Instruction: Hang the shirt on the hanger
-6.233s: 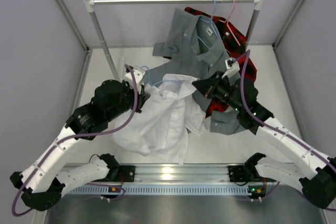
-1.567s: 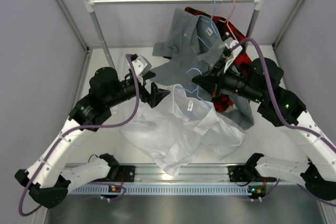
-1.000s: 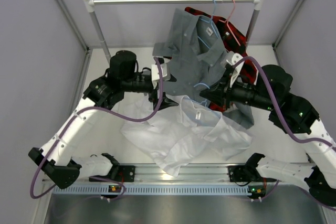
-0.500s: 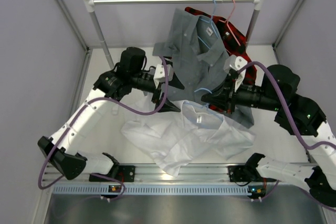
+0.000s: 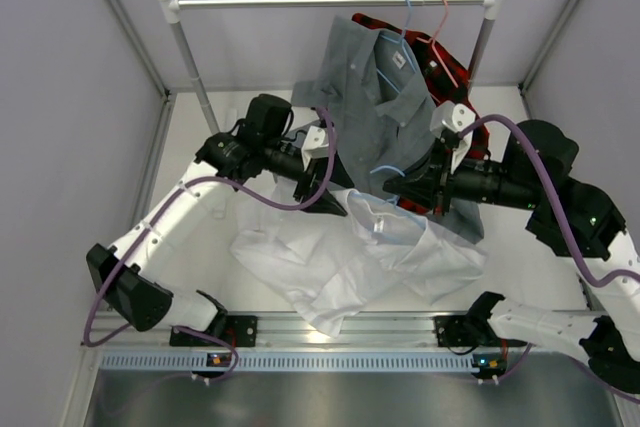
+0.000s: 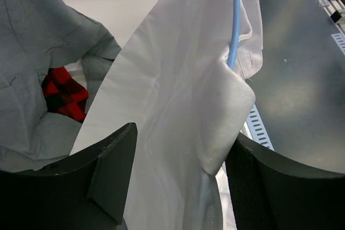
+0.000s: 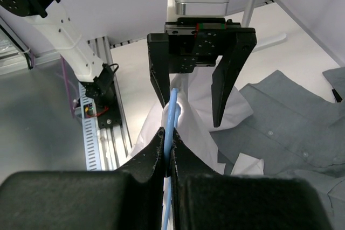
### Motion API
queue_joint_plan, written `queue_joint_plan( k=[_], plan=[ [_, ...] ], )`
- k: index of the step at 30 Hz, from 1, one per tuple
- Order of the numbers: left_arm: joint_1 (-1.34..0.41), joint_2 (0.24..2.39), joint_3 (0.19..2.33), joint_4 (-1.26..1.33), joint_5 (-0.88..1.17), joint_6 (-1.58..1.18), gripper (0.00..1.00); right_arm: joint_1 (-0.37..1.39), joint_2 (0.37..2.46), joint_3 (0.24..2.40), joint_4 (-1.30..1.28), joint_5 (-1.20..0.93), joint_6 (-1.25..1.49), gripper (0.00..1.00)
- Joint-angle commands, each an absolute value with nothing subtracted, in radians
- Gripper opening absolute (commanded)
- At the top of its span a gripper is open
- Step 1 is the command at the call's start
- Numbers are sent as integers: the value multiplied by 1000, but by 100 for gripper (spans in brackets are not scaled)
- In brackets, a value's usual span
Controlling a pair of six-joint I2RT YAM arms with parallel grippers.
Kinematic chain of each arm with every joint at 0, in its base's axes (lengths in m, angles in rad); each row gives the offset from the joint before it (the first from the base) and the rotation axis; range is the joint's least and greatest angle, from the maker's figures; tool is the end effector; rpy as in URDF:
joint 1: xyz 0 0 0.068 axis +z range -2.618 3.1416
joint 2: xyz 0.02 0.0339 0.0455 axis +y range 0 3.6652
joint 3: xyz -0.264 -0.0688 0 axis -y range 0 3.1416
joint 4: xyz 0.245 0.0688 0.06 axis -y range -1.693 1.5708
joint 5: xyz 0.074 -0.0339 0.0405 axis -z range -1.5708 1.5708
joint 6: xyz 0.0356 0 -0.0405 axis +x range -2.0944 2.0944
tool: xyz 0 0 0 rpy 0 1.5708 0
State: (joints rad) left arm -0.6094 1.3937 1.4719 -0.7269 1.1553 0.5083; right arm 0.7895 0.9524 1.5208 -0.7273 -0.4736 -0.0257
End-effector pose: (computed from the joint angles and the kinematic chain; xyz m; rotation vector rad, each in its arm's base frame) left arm 0.2138 -0.1890 0.3989 1.5658 1.3157 -1.3155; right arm 0.0909 0.1147 0.4943 -1.0387 1.4845 0.9612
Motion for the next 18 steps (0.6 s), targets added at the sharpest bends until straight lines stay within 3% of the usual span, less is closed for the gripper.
queue_joint_plan(
  k=[1,3,4,5,6,13,16,17,18],
  plan=[
    [-609,1396,1520,-727,1198,525,67,790,957,1571,-681,-511,-15,0],
    [-609,1400,1532,-727,1198,519,65,792,956,1563,-661,-520,-11,0],
    [-609,1404,1537,-726,1195,508,46,792,954,1560,-657,-522,-8,0],
    [-611,1410,1542,-726,1189,502,14,790,951,1554,-652,-523,-8,0],
    [-609,1411,1545,-727,1181,499,0,792,951,1549,-646,-522,-6,0],
    [-609,1393,1531,-724,1192,529,0,792,937,1493,-634,-494,-8,0],
    [-609,1373,1523,-724,1187,526,0,792,908,1447,-665,-428,-20,42],
    [-609,1367,1519,-723,1183,526,0,792,885,1428,-687,-404,-29,67],
    [-609,1356,1508,-723,1178,525,0,790,868,1418,-708,-378,-38,75]
  ],
)
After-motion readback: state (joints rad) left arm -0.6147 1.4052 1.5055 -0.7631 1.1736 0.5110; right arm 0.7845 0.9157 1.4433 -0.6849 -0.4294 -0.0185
